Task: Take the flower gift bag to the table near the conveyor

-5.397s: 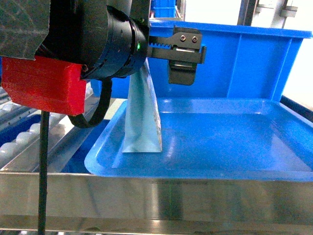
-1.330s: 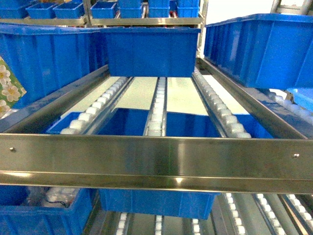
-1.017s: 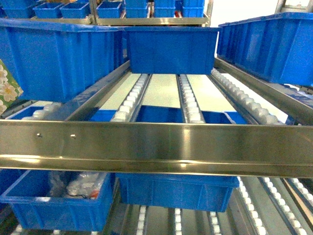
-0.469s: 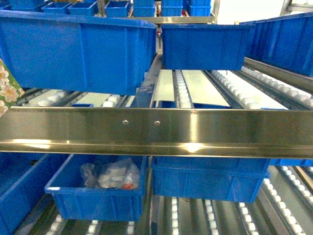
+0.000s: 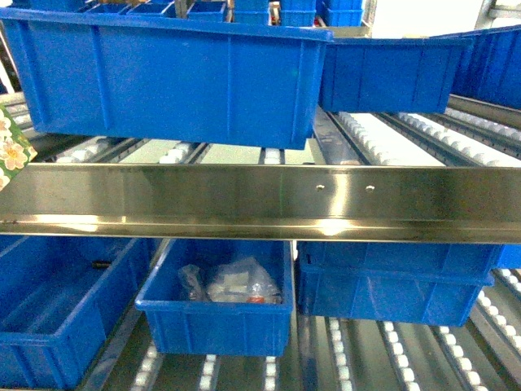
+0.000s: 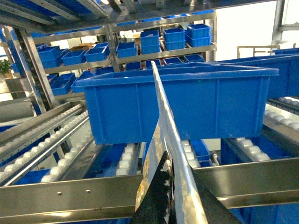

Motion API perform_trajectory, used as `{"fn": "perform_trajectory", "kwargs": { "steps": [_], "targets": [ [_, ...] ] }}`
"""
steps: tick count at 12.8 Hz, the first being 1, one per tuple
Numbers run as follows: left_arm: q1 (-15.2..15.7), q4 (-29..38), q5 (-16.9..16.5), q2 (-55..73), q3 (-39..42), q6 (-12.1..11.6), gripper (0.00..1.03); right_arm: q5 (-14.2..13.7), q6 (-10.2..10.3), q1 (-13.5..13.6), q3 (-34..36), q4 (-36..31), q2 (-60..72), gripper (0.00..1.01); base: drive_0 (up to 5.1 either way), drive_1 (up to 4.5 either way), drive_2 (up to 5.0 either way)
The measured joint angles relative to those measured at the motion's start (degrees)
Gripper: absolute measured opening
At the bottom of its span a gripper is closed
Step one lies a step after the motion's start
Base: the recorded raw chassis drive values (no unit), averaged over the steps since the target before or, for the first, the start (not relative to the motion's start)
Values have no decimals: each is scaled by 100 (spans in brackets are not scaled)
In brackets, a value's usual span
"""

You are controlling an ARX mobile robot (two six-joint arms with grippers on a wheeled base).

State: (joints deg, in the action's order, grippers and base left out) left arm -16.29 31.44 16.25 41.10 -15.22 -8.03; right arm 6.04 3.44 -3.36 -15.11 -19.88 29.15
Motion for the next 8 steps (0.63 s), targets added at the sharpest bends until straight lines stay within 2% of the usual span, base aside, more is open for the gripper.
{"fn": "perform_trajectory", "kwargs": {
  "steps": [8],
  "targets": [
    [0, -4, -2, 4, 0, 0, 2, 0, 2, 0, 0, -9, 0, 3, -481, 133, 352]
  ]
}}
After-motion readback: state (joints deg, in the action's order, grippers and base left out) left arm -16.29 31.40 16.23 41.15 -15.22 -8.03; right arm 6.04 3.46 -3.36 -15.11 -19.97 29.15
